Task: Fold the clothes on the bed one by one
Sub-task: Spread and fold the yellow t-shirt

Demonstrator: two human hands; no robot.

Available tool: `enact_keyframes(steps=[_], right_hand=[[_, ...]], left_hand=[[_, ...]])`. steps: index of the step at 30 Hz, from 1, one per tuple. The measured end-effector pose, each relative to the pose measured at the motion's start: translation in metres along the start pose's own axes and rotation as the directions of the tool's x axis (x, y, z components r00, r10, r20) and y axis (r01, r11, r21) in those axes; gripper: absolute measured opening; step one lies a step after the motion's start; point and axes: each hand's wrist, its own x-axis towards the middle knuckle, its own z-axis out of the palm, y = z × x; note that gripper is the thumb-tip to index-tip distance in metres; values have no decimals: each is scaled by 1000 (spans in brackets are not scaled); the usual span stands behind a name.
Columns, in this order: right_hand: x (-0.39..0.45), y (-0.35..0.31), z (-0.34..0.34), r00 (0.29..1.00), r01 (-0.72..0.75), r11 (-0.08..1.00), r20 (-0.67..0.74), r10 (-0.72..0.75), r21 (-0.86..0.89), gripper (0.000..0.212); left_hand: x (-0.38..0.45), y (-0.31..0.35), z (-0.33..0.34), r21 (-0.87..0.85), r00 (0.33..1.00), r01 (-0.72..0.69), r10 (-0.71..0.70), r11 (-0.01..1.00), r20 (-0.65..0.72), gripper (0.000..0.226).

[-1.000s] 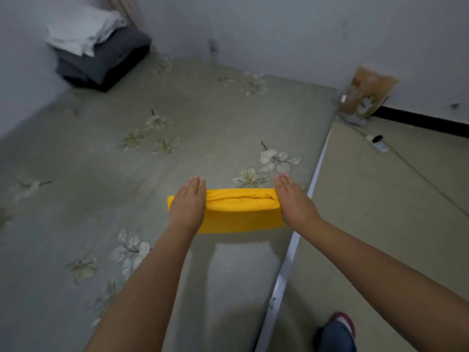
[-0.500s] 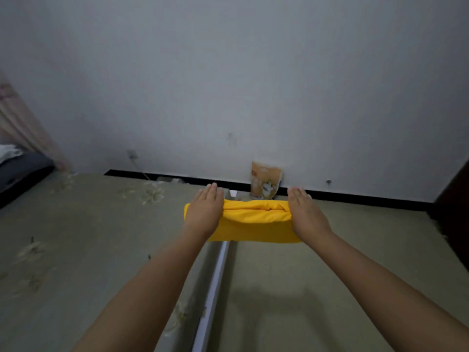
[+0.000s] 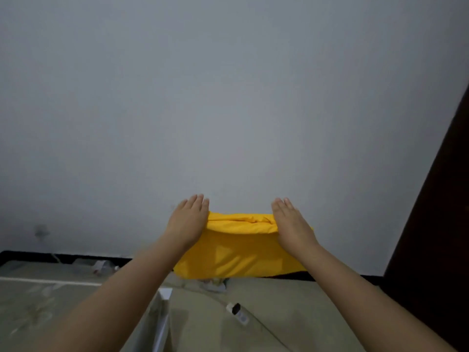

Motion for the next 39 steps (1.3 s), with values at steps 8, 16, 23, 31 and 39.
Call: enact_keyframes(steps=[8, 16, 23, 31, 39], right_hand=[[150, 31, 17, 1000, 7, 999, 2, -7, -46, 59], [320, 15, 60, 982, 188, 981, 9, -189, 38, 60], [486, -48, 104, 891, 452, 879, -22, -454, 150, 65], [635, -198, 178, 715, 683, 690, -29, -698, 242, 65], [751, -405, 240, 531, 814, 500, -29, -847, 297, 63]], left_hand=[[145, -31, 32, 34, 1000, 20, -21, 999, 12, 51], [239, -105, 83, 131, 987, 155, -158, 979, 13, 53], [308, -204, 123, 252, 922, 364, -386, 897, 39, 52], [323, -344, 188, 337, 738, 602, -666, 724, 112, 53], [312, -530, 244, 452, 578, 690, -806, 566, 126, 50]])
